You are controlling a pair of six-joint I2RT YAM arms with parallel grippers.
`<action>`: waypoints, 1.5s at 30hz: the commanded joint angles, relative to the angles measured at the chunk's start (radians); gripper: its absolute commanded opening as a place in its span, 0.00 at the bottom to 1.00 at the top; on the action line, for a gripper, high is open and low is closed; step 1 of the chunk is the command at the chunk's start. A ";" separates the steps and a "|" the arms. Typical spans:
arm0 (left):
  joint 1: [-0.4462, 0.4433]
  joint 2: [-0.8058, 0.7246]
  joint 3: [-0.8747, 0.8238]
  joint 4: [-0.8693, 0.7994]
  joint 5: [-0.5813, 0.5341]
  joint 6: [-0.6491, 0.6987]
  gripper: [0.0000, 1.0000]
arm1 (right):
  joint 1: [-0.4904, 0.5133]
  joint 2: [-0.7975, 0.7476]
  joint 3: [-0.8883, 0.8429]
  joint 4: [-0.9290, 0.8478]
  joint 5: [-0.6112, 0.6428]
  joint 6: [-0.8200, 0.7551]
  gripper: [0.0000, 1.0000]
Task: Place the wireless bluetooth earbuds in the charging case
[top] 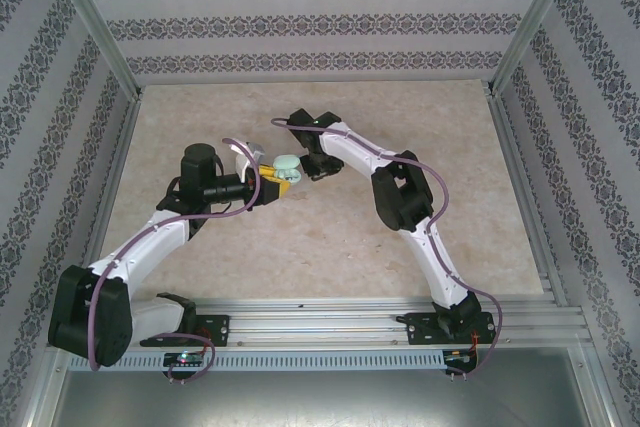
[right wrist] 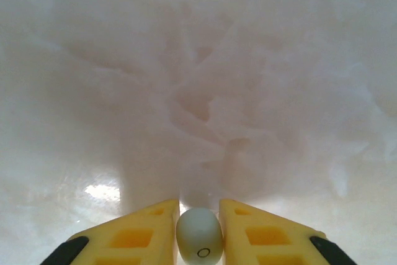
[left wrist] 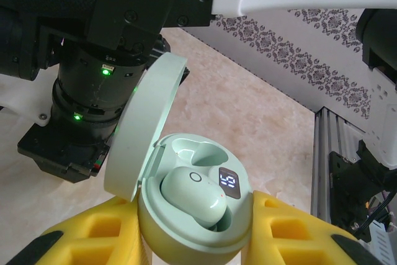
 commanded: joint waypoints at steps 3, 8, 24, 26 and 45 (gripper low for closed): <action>0.016 -0.041 0.015 -0.010 0.002 0.005 0.15 | -0.020 -0.057 -0.028 -0.004 -0.021 -0.002 0.21; 0.016 -0.049 0.016 -0.013 0.012 0.004 0.15 | -0.032 -0.157 -0.121 0.062 -0.079 0.029 0.19; 0.010 -0.035 -0.006 0.126 0.081 -0.083 0.16 | 0.005 -0.744 -0.611 0.311 -0.137 0.039 0.17; 0.007 -0.027 -0.007 0.148 0.090 -0.095 0.16 | 0.020 -0.808 -0.658 0.325 -0.123 0.040 0.16; -0.054 0.046 0.036 0.259 0.138 -0.118 0.16 | 0.169 -1.148 -0.764 0.462 -0.210 -0.022 0.16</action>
